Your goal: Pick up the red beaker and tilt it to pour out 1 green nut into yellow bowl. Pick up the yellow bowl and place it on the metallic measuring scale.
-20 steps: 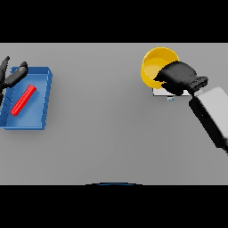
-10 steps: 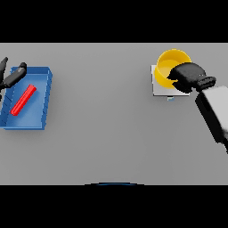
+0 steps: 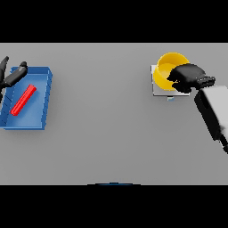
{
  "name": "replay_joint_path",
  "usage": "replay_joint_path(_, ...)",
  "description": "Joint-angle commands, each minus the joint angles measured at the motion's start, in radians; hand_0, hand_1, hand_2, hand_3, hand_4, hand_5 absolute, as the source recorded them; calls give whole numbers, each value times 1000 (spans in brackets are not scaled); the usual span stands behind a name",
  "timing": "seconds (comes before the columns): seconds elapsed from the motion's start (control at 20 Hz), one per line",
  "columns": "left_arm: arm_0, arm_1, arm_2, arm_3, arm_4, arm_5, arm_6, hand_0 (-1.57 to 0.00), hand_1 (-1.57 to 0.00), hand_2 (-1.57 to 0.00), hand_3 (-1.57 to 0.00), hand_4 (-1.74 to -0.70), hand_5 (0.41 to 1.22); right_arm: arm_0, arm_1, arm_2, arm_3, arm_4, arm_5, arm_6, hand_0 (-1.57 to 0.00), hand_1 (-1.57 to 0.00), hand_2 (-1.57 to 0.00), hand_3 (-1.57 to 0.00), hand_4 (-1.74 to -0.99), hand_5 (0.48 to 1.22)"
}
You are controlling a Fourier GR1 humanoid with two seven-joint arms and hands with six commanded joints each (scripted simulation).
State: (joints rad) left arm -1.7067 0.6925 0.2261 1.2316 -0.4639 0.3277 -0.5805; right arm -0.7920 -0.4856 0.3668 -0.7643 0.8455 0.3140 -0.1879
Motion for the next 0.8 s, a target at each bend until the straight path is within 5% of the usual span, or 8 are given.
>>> replay_joint_path(0.0, 13, -2, -1, -16, -1, -11, 6, 1, 1, 1, 1, -730, 720, 4, -2, -5, 3, -3, 5, -8, -1128, -1322, -1330, -1057, -1701, 1221)
replay_joint_path(0.15, 20, -4, 2, -26, -3, -21, 4, 1, 1, 1, 1, -732, 729, 5, 5, -13, 12, -10, 13, 13, -577, -828, -913, -742, -1588, 1016)
replay_joint_path(0.3, 28, -14, 8, -33, 2, -11, 2, 1, 1, 1, 1, -725, 712, -4, -6, -3, 19, -3, 36, 1, -295, -475, -601, -565, -1517, 902)
replay_joint_path(0.5, 38, -16, 8, -44, 2, -13, 3, 1, 1, 1, 1, -722, 700, -16, -11, 16, 43, 17, 30, -32, -120, -194, -311, -411, -1456, 827)
replay_joint_path(0.75, 16, -7, 3, -30, 3, -5, 1, 1, 1, 1, 1, -720, 693, -5, -5, 9, 33, 4, 64, 11, -39, -63, -103, -272, -1410, 759)
